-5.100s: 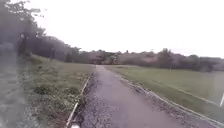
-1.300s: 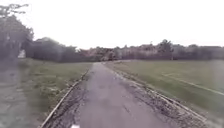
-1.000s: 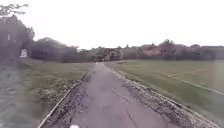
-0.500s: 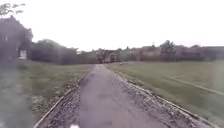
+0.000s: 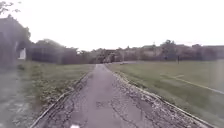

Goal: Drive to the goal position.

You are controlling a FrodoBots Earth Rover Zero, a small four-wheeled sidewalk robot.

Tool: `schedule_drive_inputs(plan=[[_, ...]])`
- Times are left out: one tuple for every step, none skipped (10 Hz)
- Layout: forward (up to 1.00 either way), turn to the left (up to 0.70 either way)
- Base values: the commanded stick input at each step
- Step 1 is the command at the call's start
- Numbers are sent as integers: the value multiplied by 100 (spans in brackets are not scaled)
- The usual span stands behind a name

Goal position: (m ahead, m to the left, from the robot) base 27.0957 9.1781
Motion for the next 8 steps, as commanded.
schedule_drive_inputs(plan=[[67,22],[67,17],[67,11],[67,6],[67,1],[67,0],[67,0],[67,0]])
